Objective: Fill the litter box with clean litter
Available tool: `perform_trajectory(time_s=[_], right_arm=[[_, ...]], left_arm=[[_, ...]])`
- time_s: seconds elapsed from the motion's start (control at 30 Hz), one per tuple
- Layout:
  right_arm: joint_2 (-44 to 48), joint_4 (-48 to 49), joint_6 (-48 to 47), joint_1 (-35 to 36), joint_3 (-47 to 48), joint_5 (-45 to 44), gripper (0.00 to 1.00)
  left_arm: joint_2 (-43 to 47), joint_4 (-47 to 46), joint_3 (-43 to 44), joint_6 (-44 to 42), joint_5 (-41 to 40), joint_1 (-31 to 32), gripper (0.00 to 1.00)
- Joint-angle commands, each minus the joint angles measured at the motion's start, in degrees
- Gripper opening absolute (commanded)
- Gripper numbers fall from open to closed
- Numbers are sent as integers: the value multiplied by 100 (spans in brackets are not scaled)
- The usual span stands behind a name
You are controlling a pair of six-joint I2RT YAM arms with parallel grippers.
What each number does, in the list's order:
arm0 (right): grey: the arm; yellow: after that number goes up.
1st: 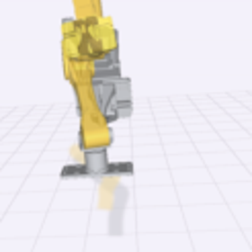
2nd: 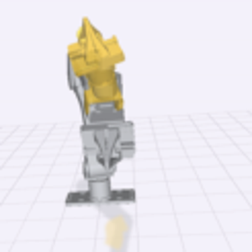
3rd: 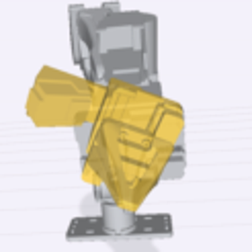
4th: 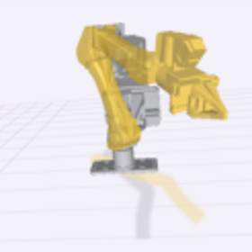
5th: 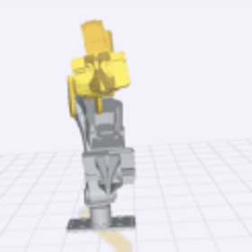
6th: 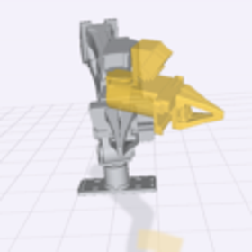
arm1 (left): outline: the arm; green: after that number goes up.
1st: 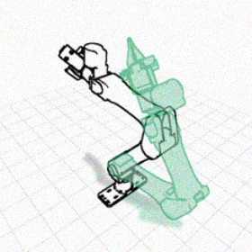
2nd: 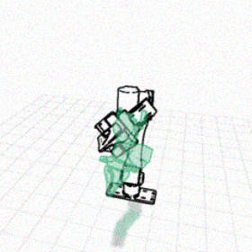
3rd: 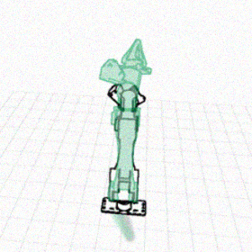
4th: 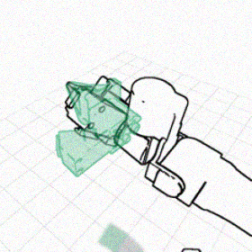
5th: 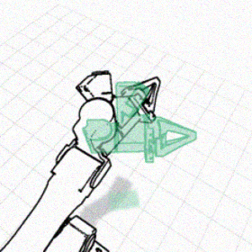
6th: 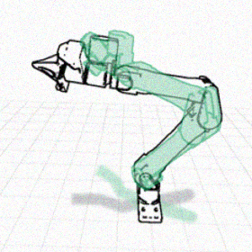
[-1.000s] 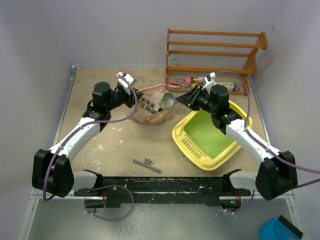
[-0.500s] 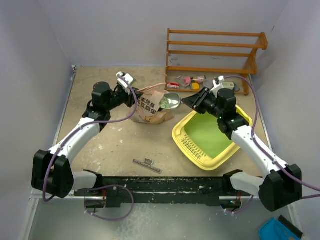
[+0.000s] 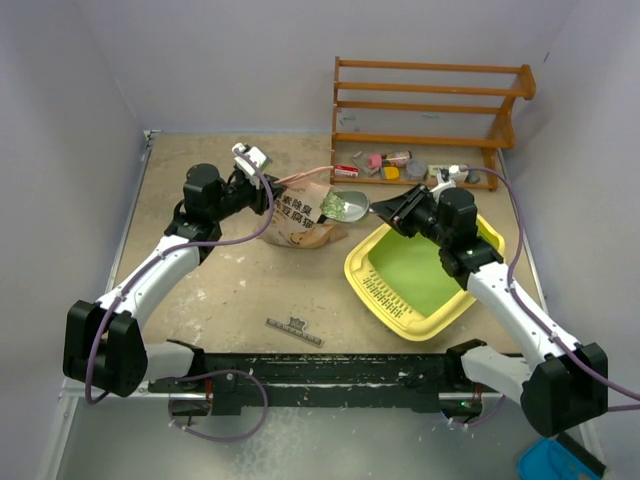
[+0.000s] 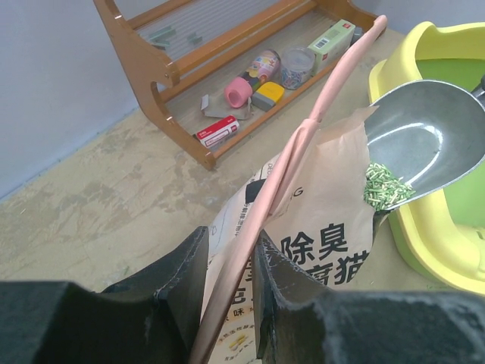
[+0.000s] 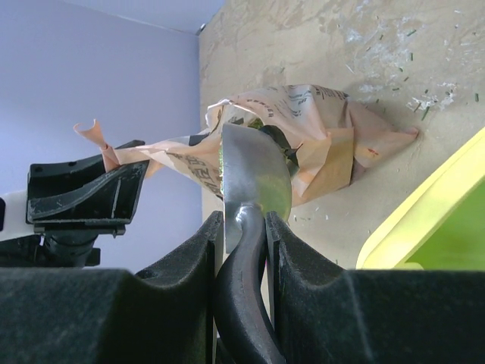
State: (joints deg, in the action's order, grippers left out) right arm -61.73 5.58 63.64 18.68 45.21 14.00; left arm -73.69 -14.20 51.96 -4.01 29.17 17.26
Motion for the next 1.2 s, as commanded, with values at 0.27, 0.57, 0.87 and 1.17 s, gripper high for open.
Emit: perform_trajectory(time_s=[0.27,0.57,0.87,1.17], right_arm=[[741,272,360,-47,-415,-453,0],[1096,84,364,-57,-488,-659,0],[1563,-57,471,-57,-650,-1008,0],[1976,-158,608,-65,-792,-1327,0]], left_arm=[[211,-505,228,112,26,-87,32],[197,-504,224,110,31,-85,33],[187,-505,235,114,56,-94,33],[193,-495,235,107,56,-100,33]])
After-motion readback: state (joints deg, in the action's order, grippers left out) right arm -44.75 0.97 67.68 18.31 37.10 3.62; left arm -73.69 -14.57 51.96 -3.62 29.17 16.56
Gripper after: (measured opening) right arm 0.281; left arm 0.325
